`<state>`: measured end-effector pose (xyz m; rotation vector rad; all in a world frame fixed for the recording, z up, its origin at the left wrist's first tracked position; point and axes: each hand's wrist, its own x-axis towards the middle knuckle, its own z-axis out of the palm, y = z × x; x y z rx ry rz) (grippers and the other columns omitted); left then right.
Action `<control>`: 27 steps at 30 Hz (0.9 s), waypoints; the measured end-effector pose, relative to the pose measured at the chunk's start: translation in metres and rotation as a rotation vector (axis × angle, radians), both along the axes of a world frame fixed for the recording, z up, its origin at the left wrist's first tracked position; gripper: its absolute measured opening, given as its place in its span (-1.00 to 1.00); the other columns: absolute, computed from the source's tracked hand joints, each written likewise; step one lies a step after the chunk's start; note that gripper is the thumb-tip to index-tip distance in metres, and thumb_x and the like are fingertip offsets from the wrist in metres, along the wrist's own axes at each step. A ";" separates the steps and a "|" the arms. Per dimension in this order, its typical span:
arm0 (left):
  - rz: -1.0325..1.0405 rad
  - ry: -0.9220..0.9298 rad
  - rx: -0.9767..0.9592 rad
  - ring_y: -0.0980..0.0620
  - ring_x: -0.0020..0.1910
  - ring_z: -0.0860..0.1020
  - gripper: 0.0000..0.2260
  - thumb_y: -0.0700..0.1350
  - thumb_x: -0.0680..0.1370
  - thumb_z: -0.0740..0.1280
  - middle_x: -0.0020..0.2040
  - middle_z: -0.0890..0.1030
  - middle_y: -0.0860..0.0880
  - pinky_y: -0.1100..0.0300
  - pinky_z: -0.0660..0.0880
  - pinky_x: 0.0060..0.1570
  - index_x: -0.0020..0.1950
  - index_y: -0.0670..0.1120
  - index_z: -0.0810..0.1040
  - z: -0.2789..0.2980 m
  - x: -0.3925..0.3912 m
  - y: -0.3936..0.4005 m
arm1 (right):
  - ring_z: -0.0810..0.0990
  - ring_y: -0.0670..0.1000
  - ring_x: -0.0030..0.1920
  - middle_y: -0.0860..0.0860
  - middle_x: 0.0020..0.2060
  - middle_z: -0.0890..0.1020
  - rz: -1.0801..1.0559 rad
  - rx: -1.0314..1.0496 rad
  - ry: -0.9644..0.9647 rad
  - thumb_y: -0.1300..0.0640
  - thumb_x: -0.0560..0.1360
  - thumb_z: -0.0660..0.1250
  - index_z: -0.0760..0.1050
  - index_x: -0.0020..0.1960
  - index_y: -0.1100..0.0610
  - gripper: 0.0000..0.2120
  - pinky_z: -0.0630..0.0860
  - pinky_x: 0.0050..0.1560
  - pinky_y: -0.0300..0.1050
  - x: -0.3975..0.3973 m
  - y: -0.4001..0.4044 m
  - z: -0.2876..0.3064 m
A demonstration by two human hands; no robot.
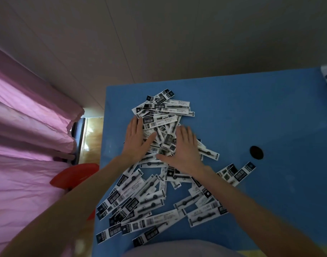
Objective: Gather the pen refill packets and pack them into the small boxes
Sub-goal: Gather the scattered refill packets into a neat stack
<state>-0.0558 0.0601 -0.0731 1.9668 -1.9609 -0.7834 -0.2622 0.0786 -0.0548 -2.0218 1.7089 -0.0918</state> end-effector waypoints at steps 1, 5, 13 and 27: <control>0.005 0.026 -0.002 0.00 0.65 -0.23 -0.14 0.47 0.58 -0.09 0.69 -0.19 -0.05 -0.08 -0.16 0.63 0.69 -0.05 -0.19 0.001 -0.005 0.000 | -0.13 0.19 0.66 0.15 0.67 -0.05 0.005 -0.003 0.003 -0.64 0.33 0.19 -0.13 0.66 0.20 0.27 -0.19 0.62 0.17 0.005 -0.001 0.000; -0.052 0.038 -0.016 0.01 0.66 -0.21 -0.16 0.45 0.60 -0.05 0.69 -0.19 -0.02 -0.06 -0.13 0.63 0.69 -0.04 -0.19 0.003 -0.009 0.006 | -0.11 0.17 0.66 0.14 0.67 -0.06 0.060 -0.014 -0.005 -0.57 0.36 0.27 -0.15 0.67 0.17 0.23 -0.11 0.64 0.21 0.004 -0.003 0.005; -0.322 -0.159 -0.094 -0.01 0.66 -0.23 -0.27 0.36 0.65 0.06 0.68 -0.25 0.04 -0.13 -0.12 0.58 0.68 0.10 -0.18 0.013 0.018 0.014 | -0.01 0.20 0.64 0.16 0.65 -0.01 0.094 0.040 0.118 -0.63 0.27 0.28 -0.15 0.66 0.16 0.31 0.00 0.62 0.22 -0.034 0.010 0.013; -0.416 -0.179 -0.080 -0.06 0.64 0.08 -0.21 0.30 0.58 0.29 0.69 0.00 0.06 -0.17 0.13 0.58 0.68 0.07 0.01 0.027 0.007 0.000 | 0.19 0.13 0.58 0.08 0.61 0.22 0.176 0.123 -0.027 -0.35 0.45 0.42 0.02 0.66 0.12 0.03 0.21 0.56 0.09 -0.060 -0.024 0.033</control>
